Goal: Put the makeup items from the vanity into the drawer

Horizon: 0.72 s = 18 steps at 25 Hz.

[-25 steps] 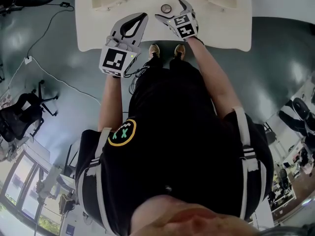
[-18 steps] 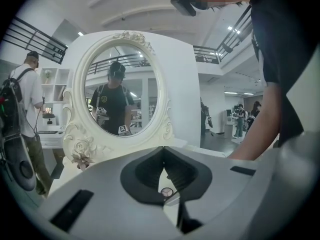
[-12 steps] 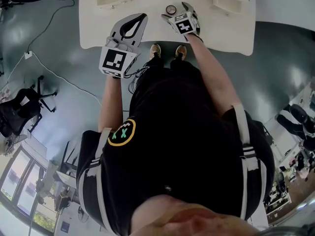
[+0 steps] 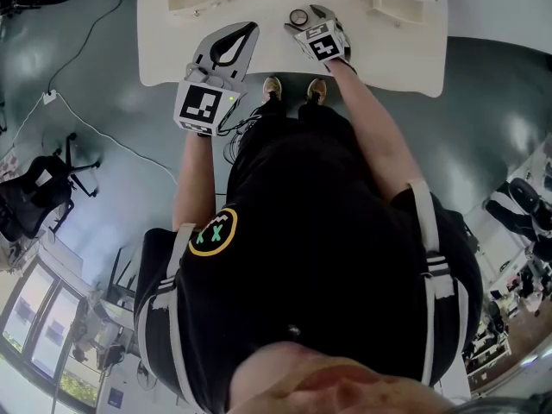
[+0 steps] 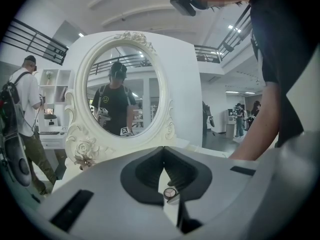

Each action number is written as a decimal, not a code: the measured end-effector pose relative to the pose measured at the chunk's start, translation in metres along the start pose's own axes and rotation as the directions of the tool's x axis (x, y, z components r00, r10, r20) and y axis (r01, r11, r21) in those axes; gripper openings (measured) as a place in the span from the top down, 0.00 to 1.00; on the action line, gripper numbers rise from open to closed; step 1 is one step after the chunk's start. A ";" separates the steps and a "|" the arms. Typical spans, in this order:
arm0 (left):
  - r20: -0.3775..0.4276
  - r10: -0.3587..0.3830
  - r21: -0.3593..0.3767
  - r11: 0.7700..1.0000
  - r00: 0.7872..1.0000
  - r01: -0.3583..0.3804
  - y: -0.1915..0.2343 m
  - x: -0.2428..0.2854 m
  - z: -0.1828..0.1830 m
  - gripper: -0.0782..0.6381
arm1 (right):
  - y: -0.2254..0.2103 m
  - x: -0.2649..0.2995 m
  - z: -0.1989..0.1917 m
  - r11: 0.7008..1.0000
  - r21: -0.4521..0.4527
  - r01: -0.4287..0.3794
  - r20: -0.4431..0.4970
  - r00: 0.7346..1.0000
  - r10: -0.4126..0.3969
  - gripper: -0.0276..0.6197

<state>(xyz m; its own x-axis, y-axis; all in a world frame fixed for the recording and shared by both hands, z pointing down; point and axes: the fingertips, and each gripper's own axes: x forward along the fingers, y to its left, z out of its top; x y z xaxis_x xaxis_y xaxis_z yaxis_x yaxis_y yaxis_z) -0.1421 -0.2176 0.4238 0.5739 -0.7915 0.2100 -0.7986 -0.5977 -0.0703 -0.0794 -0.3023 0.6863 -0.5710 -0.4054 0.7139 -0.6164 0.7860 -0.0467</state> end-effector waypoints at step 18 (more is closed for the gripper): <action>0.020 -0.068 0.024 0.997 0.997 0.067 -0.008 0.016 0.008 0.87 | 0.007 -0.038 0.031 0.996 -0.083 0.015 0.087 0.996 -0.007 0.58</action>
<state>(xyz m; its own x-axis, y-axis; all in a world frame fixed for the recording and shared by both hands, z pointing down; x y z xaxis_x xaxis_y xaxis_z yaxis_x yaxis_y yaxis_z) -0.1247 -0.2268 0.4196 0.6302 -0.7516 0.1947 -0.7537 -0.6524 -0.0791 -0.0794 -0.2957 0.6373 -0.6114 -0.4502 0.6508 -0.5773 0.8162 0.0223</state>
